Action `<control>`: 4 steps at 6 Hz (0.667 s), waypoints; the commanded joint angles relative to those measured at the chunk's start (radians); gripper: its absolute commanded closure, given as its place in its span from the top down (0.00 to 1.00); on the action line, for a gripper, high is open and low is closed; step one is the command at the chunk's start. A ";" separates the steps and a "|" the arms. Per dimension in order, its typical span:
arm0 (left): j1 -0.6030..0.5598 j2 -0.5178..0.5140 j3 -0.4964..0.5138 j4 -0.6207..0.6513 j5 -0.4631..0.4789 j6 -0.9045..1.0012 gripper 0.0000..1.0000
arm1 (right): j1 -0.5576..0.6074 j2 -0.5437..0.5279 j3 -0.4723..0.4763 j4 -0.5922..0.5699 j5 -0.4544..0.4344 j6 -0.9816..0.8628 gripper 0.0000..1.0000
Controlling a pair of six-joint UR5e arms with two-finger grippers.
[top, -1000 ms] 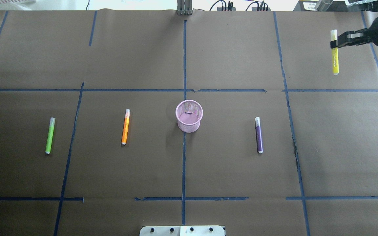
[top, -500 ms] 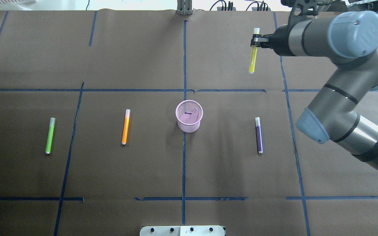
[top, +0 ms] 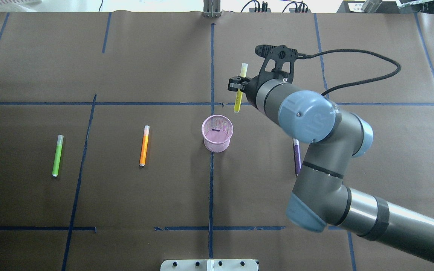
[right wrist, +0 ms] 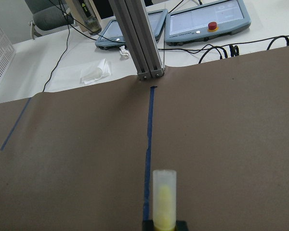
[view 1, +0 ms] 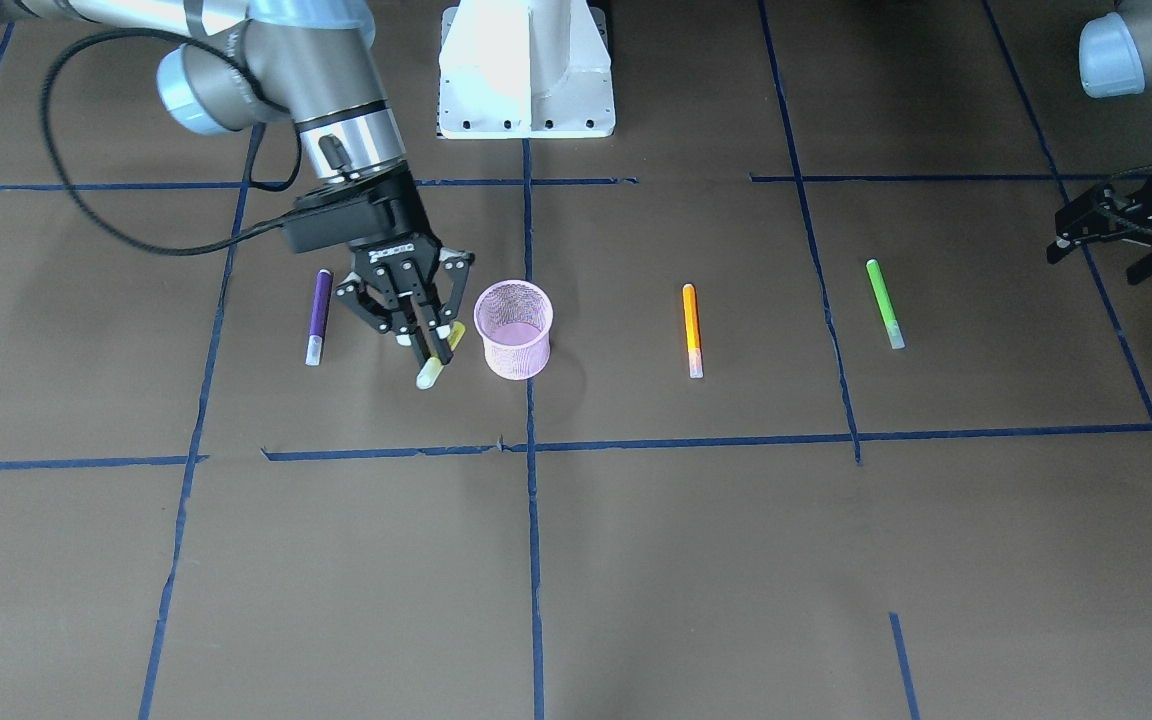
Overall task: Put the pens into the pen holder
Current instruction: 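Carry the yellow marker over the pink cup and lower it in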
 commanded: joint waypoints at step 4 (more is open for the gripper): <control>0.000 -0.006 0.001 0.000 0.000 -0.002 1.00 | -0.201 -0.005 -0.009 -0.004 -0.305 0.029 0.06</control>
